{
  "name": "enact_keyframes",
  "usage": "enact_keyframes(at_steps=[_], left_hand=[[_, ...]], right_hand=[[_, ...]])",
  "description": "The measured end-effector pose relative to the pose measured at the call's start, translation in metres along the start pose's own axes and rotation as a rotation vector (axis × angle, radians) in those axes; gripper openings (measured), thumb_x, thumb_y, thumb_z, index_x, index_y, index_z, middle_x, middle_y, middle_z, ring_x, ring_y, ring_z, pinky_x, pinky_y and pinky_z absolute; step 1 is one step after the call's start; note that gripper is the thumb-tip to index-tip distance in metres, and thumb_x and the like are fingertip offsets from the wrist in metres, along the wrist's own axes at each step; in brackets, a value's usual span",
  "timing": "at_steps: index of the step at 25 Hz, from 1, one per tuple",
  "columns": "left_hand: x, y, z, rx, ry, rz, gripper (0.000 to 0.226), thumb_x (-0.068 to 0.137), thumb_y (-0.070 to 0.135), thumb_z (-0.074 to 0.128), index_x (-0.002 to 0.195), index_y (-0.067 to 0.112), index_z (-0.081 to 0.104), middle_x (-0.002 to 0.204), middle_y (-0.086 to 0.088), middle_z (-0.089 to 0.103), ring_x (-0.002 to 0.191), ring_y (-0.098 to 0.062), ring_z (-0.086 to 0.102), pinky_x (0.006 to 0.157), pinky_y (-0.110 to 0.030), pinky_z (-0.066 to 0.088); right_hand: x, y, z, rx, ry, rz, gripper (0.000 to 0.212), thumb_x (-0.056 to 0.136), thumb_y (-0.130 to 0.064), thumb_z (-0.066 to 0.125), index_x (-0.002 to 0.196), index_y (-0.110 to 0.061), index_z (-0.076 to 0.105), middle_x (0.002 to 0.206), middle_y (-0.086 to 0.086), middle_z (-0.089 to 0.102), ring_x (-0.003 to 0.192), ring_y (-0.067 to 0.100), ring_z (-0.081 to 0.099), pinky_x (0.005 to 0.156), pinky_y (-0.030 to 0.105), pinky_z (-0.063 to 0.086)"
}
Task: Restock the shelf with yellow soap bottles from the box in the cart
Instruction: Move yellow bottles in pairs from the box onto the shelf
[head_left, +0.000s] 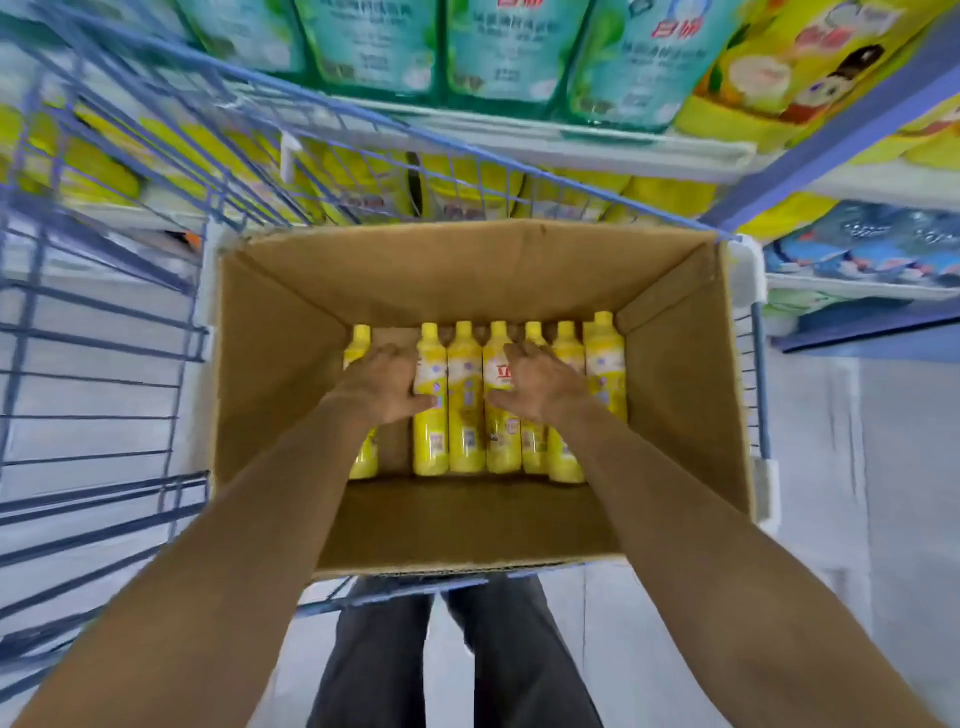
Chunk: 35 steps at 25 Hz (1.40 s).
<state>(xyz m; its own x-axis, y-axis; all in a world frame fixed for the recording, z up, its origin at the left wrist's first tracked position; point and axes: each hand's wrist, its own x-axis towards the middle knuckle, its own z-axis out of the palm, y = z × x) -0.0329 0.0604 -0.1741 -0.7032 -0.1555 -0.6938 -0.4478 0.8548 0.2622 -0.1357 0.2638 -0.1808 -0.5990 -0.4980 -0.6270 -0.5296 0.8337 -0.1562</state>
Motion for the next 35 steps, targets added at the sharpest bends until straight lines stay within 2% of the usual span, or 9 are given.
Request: enact_keyframes(at_steps=[4, 7, 11, 16, 19, 24, 28, 31, 35], left_hand=[[0.073, -0.016, 0.033, -0.111, 0.048, 0.015, 0.093, 0.072, 0.071, 0.059, 0.141, 0.011, 0.041, 0.142, -0.018, 0.051, 0.133, -0.038, 0.046, 0.105, -0.046, 0.044], [0.104, -0.014, 0.054, -0.190, 0.051, -0.014, 0.086, 0.084, 0.046, 0.073, 0.144, -0.002, 0.036, 0.148, -0.025, 0.044, 0.138, -0.039, 0.041, 0.112, -0.044, 0.036], [0.118, -0.009, 0.069, -0.317, 0.193, -0.073, 0.087, 0.079, 0.036, 0.080, 0.145, 0.000, 0.038, 0.146, -0.023, 0.045, 0.137, -0.037, 0.042, 0.113, -0.042, 0.035], [0.119, -0.016, 0.069, -0.557, 0.212, -0.094, 0.076, 0.068, 0.018, 0.091, 0.132, 0.005, 0.053, 0.133, -0.015, 0.057, 0.125, -0.032, 0.054, 0.103, -0.039, 0.046], [0.112, -0.022, 0.074, -0.730, 0.182, -0.148, 0.061, 0.070, 0.011, 0.089, 0.122, 0.005, 0.058, 0.119, -0.011, 0.063, 0.108, -0.027, 0.062, 0.089, -0.032, 0.050], [0.096, -0.047, 0.079, -0.984, 0.258, -0.193, 0.039, 0.073, 0.009, 0.088, 0.105, 0.006, 0.065, 0.103, -0.012, 0.073, 0.092, -0.024, 0.070, 0.088, -0.044, 0.058], [0.088, -0.045, 0.085, -1.127, 0.286, -0.168, 0.044, 0.075, -0.004, 0.083, 0.108, 0.005, 0.055, 0.086, -0.001, 0.066, 0.062, 0.008, 0.064, 0.062, -0.016, 0.055], [0.071, -0.039, 0.071, -1.178, 0.267, -0.091, 0.049, 0.071, -0.009, 0.083, 0.107, 0.006, 0.053, 0.087, -0.004, 0.067, 0.067, 0.004, 0.066, 0.066, -0.019, 0.057], [0.033, -0.017, 0.040, -1.140, 0.223, 0.067, 0.052, 0.066, -0.009, 0.087, 0.101, 0.015, 0.056, 0.093, -0.005, 0.068, 0.075, -0.003, 0.065, 0.072, -0.023, 0.055]], right_hand=[[0.056, 0.008, 0.031, 0.051, 0.056, 0.017, 0.077, 0.088, -0.053, 0.067, 0.141, -0.003, 0.043, 0.153, 0.017, 0.038, 0.134, 0.035, 0.046, 0.106, 0.044, 0.045], [0.085, 0.008, 0.041, 0.079, 0.083, 0.059, 0.059, 0.088, -0.043, 0.069, 0.130, -0.005, 0.053, 0.140, 0.017, 0.049, 0.129, 0.034, 0.051, 0.098, 0.040, 0.046], [0.103, 0.007, 0.039, 0.090, 0.133, 0.118, 0.046, 0.089, -0.033, 0.069, 0.124, -0.006, 0.058, 0.134, 0.017, 0.054, 0.125, 0.035, 0.055, 0.093, 0.037, 0.048], [0.108, 0.003, 0.047, 0.214, 0.149, 0.133, 0.072, 0.087, -0.029, 0.075, 0.144, -0.003, 0.041, 0.151, 0.018, 0.040, 0.138, 0.034, 0.042, 0.107, 0.035, 0.037], [0.114, 0.008, 0.050, 0.255, 0.101, 0.130, 0.083, 0.079, -0.035, 0.082, 0.145, -0.007, 0.041, 0.150, 0.015, 0.045, 0.138, 0.031, 0.044, 0.107, 0.035, 0.039], [0.113, 0.010, 0.048, 0.565, 0.003, 0.093, 0.053, 0.070, -0.030, 0.088, 0.117, -0.018, 0.067, 0.117, 0.002, 0.072, 0.111, 0.021, 0.066, 0.096, 0.039, 0.054], [0.118, 0.008, 0.053, 0.632, -0.090, 0.047, 0.045, 0.070, -0.035, 0.086, 0.108, -0.017, 0.069, 0.106, 0.002, 0.074, 0.100, 0.021, 0.070, 0.091, 0.044, 0.057], [0.106, -0.001, 0.037, 0.740, -0.130, -0.039, 0.061, 0.054, -0.049, 0.089, 0.102, -0.015, 0.074, 0.098, -0.001, 0.077, 0.095, 0.016, 0.073, 0.086, 0.036, 0.059], [0.062, -0.008, 0.008, 0.609, 0.015, -0.117, 0.056, 0.054, -0.058, 0.086, 0.085, -0.011, 0.076, 0.078, -0.004, 0.074, 0.074, 0.012, 0.068, 0.067, 0.034, 0.055]])
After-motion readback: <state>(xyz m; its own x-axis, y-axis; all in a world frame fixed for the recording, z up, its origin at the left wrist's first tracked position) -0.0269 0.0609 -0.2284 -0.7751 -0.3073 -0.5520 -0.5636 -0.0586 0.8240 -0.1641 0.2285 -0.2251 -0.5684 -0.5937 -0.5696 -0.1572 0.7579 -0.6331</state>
